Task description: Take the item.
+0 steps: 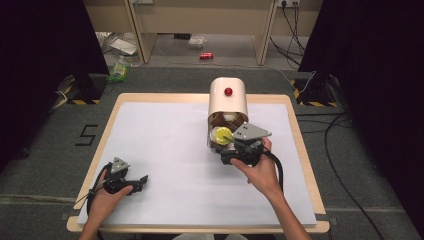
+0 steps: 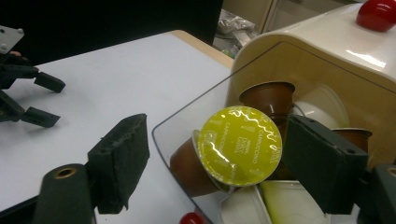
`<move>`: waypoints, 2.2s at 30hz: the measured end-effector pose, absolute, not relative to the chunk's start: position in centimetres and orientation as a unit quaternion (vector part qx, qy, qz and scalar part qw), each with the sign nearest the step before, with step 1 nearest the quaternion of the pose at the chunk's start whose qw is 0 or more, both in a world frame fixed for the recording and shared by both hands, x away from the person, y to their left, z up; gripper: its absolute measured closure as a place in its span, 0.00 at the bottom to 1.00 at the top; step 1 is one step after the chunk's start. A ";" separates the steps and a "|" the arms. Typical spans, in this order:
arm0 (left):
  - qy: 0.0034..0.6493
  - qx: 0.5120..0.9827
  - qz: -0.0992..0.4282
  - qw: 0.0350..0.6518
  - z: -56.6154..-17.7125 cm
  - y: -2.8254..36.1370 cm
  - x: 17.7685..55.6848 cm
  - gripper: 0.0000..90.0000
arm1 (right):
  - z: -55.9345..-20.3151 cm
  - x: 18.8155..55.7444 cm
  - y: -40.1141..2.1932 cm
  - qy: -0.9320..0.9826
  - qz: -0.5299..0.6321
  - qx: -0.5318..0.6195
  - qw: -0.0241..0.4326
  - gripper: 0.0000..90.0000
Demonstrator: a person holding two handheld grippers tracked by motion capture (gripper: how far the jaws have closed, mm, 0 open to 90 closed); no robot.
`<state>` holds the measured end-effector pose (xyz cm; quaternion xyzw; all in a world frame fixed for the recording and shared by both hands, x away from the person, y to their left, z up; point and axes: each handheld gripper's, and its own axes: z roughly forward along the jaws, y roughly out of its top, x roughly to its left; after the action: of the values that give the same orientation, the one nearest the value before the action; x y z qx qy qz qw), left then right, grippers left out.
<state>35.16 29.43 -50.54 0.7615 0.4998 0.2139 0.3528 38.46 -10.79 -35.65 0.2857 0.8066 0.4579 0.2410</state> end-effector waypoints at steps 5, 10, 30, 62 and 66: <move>0.500 0.762 0.214 0.353 -50.5 29.4 35.2 0.12 | -35.8 39.6 -10.5 0.804 0.452 0.300 0.243 0.29; 0.500 0.762 0.214 0.353 -50.5 29.4 35.2 0.12 | -36.1 40.7 -10.0 0.804 0.439 0.309 0.256 0.30; 0.500 0.762 0.213 0.353 -50.5 29.4 35.2 0.12 | -37.1 42.0 -9.4 0.809 0.422 0.328 0.244 0.40; 0.500 0.761 0.213 0.353 -50.5 29.4 35.2 0.12 | -34.7 40.6 -11.9 0.793 0.459 0.325 0.235 0.45; 0.500 0.761 0.213 0.354 -50.5 29.4 35.2 0.12 | -34.3 40.2 -12.6 0.792 0.459 0.325 0.237 0.45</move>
<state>35.16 29.45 -50.55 0.7613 0.5000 0.2133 0.3536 40.19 -12.59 -34.32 0.3253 0.7919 0.4592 0.2371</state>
